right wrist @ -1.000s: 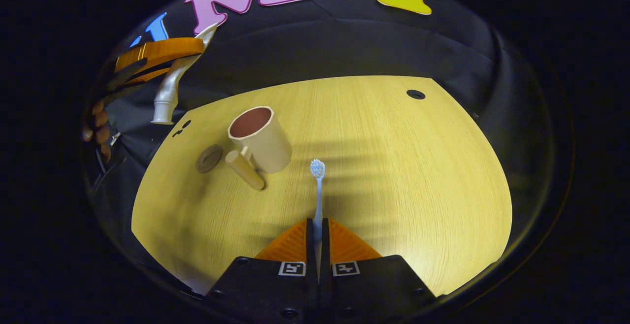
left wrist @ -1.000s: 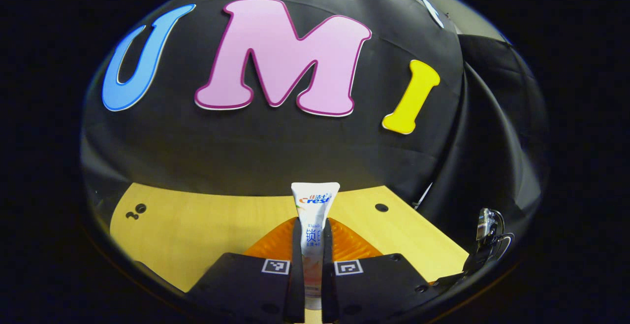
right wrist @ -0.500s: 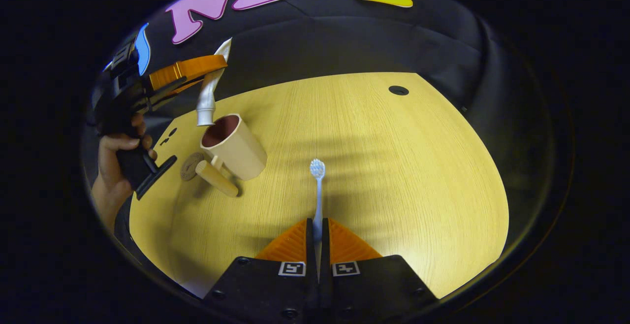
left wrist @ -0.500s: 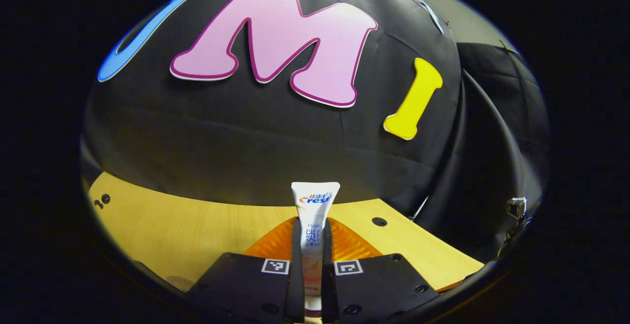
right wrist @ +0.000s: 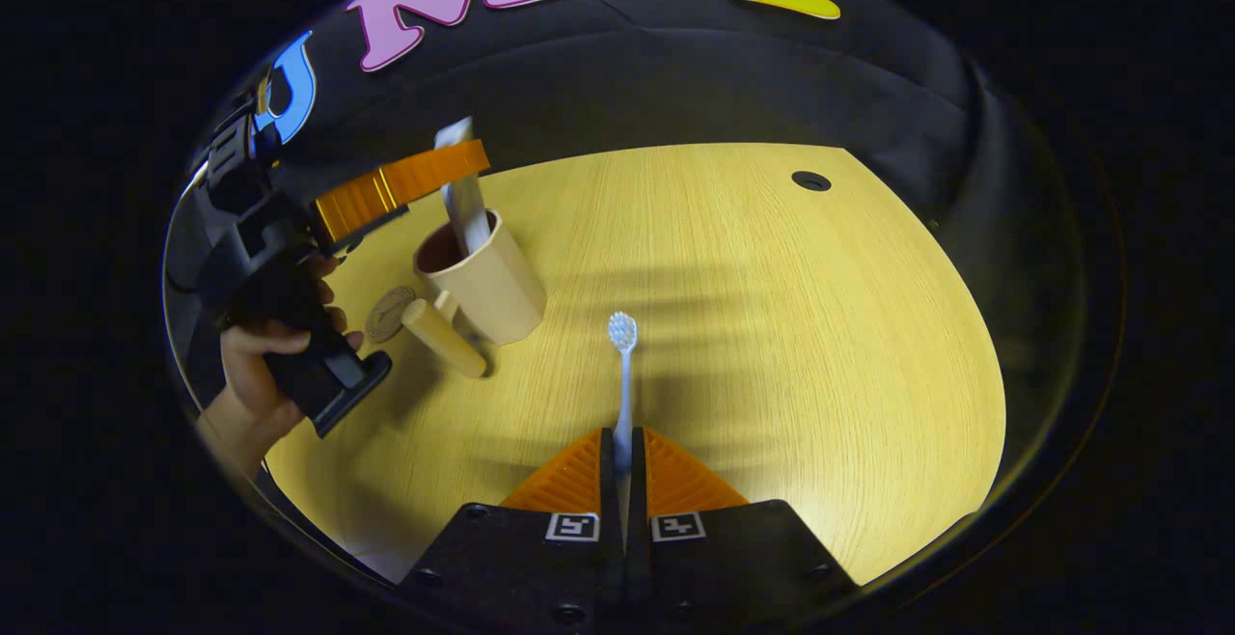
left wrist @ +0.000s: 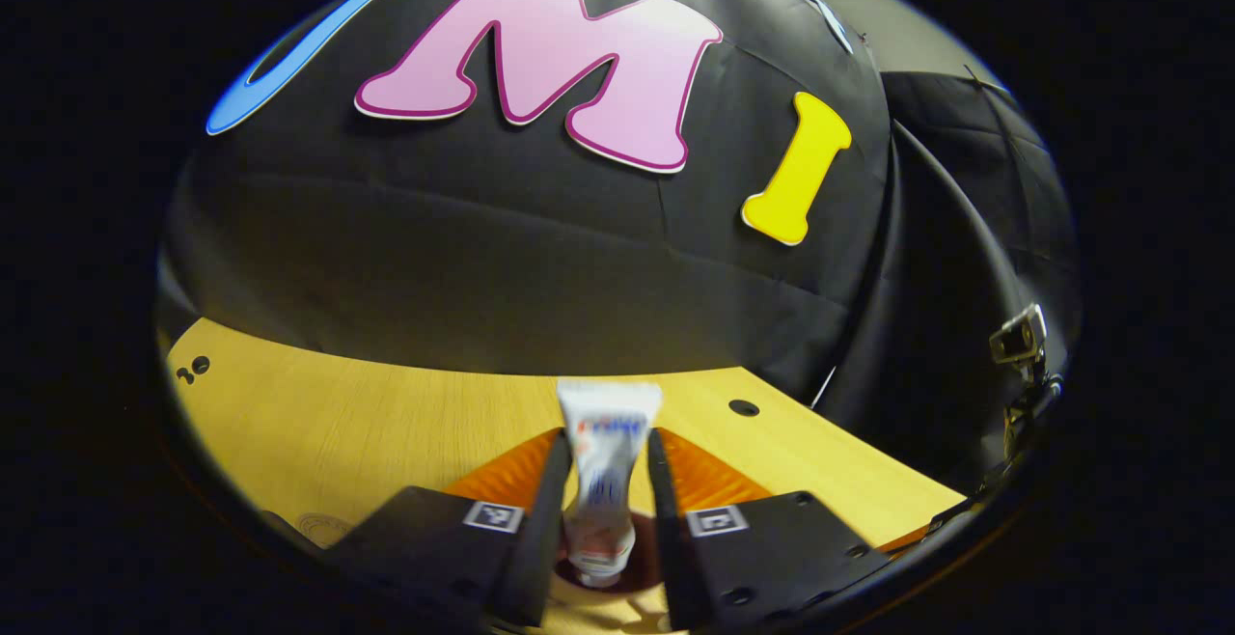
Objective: Put the toothbrush and toothpaste on the desktop into the cup, then pick up the cup and place it on the coaster on the desktop.
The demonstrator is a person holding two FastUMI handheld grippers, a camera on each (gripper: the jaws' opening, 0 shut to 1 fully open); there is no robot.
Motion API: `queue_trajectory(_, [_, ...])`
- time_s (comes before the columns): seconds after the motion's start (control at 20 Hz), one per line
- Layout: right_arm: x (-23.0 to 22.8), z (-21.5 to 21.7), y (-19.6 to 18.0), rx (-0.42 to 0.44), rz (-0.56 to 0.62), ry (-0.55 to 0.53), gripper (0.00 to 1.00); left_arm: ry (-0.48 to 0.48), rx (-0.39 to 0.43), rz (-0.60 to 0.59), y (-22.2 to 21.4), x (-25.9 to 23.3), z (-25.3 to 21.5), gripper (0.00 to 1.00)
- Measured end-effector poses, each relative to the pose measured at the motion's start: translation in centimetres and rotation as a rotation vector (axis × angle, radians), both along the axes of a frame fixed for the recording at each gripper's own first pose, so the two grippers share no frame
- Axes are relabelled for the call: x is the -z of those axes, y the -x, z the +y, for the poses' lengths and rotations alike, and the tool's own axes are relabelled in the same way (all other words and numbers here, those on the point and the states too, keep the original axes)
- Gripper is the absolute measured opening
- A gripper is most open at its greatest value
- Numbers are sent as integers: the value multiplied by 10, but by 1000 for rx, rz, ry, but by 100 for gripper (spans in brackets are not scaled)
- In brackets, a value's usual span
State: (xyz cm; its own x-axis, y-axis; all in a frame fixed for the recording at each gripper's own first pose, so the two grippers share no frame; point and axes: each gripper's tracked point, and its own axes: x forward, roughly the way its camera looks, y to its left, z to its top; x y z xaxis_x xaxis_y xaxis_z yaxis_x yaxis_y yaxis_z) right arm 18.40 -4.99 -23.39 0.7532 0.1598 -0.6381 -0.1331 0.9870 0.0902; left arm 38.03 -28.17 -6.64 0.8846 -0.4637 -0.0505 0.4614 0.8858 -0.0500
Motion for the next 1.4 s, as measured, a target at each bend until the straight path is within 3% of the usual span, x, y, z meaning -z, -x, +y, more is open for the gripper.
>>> queue_trajectory(0.15, [-12, 4, -3, -21, -36, 9, 5, -56, -62, -28, 17, -2, 20, 100])
queue_trajectory(0.4, [-46, 22, -14, -40, -106, -28, 5, -10, -132, -54, 67, -32, 57, 98])
queue_trajectory(0.65, [-89, 42, -38, -63, -210, -65, 5, -41, -234, -75, 120, -36, 108, 97])
queue_trajectory(1.1, [-144, 91, -100, -56, -397, -222, 5, 36, -381, 65, 184, 15, 154, 98])
queue_trajectory(1.4, [-164, 103, -131, -38, -551, -293, 5, 37, -387, 129, 200, 45, 152, 98])
